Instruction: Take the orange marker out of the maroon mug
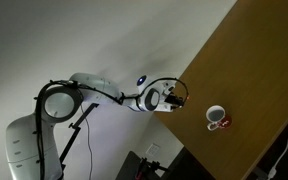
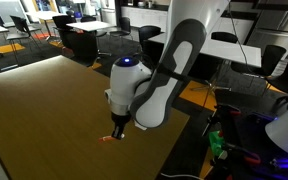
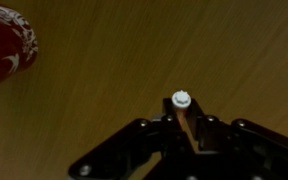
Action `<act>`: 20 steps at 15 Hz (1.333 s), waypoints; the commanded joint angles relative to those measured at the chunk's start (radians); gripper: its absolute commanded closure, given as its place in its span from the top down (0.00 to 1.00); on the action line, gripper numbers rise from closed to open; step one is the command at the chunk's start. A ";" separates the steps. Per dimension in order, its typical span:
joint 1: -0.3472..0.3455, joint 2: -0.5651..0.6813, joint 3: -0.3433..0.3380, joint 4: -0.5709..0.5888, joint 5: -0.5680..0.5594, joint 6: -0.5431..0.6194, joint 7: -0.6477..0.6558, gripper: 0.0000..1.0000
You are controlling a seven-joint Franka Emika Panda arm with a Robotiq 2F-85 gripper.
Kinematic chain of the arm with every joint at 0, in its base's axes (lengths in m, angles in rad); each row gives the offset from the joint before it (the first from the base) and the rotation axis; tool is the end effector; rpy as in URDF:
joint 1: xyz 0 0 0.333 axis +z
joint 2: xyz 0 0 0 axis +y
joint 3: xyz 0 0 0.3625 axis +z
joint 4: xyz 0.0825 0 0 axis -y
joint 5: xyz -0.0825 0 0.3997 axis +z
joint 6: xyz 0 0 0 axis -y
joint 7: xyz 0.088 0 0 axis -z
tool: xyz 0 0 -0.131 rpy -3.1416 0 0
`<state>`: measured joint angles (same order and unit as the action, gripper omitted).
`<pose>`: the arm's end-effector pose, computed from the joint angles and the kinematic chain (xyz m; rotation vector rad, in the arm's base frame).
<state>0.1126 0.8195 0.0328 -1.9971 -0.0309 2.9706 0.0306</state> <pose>0.6272 0.0940 0.0520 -3.0967 -0.2056 -0.2375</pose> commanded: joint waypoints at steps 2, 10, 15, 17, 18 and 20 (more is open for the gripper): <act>0.030 0.067 -0.021 0.032 0.014 0.042 0.032 0.04; 0.033 0.115 -0.018 0.089 0.020 -0.011 0.036 0.78; 0.072 0.012 -0.029 0.010 0.027 -0.104 0.091 1.00; 0.078 -0.033 -0.022 -0.023 0.024 -0.144 0.103 1.00; 0.080 -0.063 -0.018 -0.045 0.022 -0.169 0.108 1.00; 0.097 -0.117 -0.026 -0.090 0.016 -0.187 0.125 1.00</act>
<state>0.1749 0.8255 0.0266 -1.9810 -0.0251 2.8342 0.1139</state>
